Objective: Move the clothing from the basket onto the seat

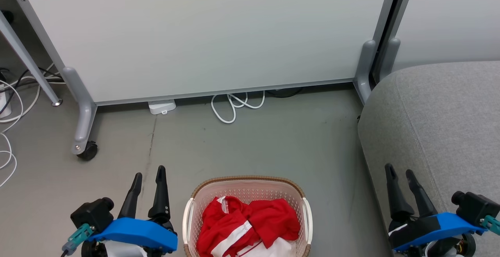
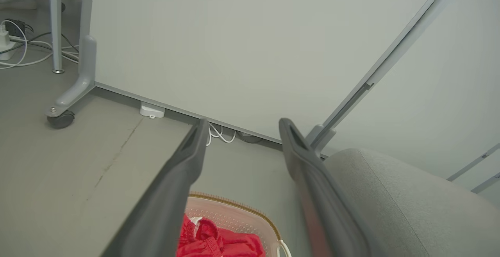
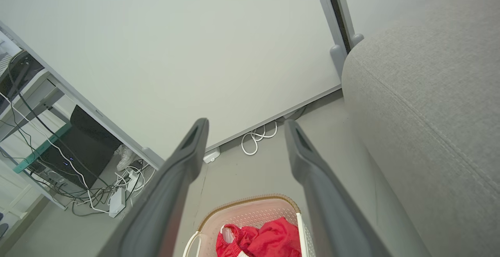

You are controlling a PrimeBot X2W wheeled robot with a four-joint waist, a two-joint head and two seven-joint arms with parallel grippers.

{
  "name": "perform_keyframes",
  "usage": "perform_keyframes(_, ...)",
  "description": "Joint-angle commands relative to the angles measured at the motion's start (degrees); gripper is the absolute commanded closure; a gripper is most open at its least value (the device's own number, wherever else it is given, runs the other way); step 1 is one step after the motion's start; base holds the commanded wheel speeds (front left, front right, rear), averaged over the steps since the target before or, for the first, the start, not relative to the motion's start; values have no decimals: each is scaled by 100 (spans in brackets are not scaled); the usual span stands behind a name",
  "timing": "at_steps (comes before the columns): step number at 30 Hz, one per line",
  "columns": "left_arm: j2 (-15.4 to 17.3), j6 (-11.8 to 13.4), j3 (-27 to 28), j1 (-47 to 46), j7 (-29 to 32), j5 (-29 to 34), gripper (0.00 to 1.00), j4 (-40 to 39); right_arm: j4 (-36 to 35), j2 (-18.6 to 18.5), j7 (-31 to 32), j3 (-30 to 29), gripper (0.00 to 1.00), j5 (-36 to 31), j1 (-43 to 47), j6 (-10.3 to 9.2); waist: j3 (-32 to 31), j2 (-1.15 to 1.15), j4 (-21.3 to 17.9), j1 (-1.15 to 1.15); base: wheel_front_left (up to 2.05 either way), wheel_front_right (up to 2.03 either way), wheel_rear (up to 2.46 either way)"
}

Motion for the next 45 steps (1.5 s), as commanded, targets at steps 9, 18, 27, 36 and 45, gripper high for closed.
perform_keyframes(9, 56, -86, -140, -172, -168, 526, 0, 100, -82, -38, -119, 50, 0, -562, -69, 10, -8, 0, 17, 0, 0, 0, 0)
perform_keyframes(18, 76, -123, -203, -248, -311, 930, 0, 266, -61, -39, -191, 17, 0, -1128, -34, 11, -13, 0, 35, 0, 0, 0, 0)
perform_keyframes(27, 85, -148, -313, -292, -423, 1286, 0, 367, -81, -39, -286, -55, 0, -1592, -34, 12, -21, 0, 37, 0, 0, 0, 0)
perform_keyframes(36, 67, -152, -320, -302, -531, 1571, 0, 464, -74, -41, -375, -41, 0, -1975, -30, 13, -9, 0, 33, 0, 0, 0, 0)
perform_keyframes(45, 21, -151, -306, -277, -620, 1711, 0, 515, -51, -42, -468, -40, 0, -2347, -39, 14, -5, 0, 18, 0, 0, 0, 0)
